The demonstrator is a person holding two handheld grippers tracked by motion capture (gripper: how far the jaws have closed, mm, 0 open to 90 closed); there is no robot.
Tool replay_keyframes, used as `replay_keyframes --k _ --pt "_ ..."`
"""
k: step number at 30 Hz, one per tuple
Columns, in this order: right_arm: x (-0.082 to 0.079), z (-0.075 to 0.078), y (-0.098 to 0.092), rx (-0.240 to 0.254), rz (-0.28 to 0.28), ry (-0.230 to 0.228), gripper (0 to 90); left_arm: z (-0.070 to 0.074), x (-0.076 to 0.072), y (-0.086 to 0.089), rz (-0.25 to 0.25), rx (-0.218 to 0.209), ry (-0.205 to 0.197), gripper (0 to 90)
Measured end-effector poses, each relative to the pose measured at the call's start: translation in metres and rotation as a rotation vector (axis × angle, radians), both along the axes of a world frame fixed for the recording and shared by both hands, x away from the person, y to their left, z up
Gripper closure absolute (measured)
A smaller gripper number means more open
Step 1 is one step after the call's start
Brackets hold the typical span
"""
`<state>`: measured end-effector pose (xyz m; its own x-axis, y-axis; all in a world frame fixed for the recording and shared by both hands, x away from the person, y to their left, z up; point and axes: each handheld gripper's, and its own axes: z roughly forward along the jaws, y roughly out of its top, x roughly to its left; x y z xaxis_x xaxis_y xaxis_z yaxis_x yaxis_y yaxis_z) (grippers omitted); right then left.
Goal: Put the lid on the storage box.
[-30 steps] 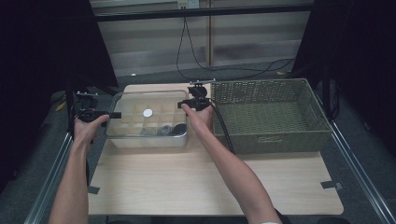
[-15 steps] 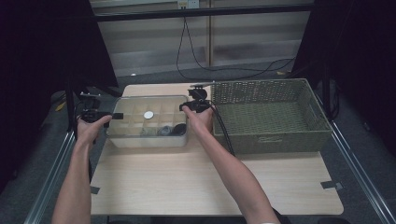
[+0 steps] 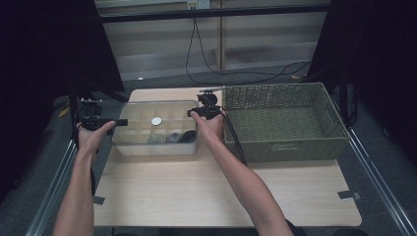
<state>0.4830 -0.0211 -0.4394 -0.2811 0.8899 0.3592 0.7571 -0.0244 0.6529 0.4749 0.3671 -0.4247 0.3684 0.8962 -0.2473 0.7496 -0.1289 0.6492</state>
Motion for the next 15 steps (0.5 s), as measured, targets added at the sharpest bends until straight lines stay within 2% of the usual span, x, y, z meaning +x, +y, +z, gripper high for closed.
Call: replay_keyframes --k 4,5,10,11,12,13,15 --pt "-0.003 0.003 0.001 0.001 0.01 -0.015 39.4 0.004 -0.005 0.003 0.003 -0.004 -0.015 18.9" --pt "-0.003 0.004 0.002 0.004 0.015 -0.017 38.3 0.005 -0.006 0.005 -0.01 0.004 -0.014 18.9" --pt "-0.006 0.007 0.003 -0.021 0.026 -0.026 34.8 0.009 -0.013 0.007 -0.006 0.0 -0.027 20.0" --pt "-0.006 0.007 0.003 -0.021 0.025 -0.026 34.8 0.01 -0.014 0.007 -0.015 -0.003 -0.025 19.9" --pt "-0.007 0.008 0.003 -0.022 0.025 -0.031 34.6 0.01 -0.016 0.006 -0.004 -0.018 -0.03 19.5" --pt "-0.007 0.009 0.003 -0.019 0.023 -0.034 34.6 0.011 -0.016 0.008 -0.022 -0.007 -0.031 19.0" --pt "-0.007 0.012 0.003 -0.016 0.028 -0.035 35.2 0.012 -0.019 0.006 -0.03 -0.015 -0.039 18.2"
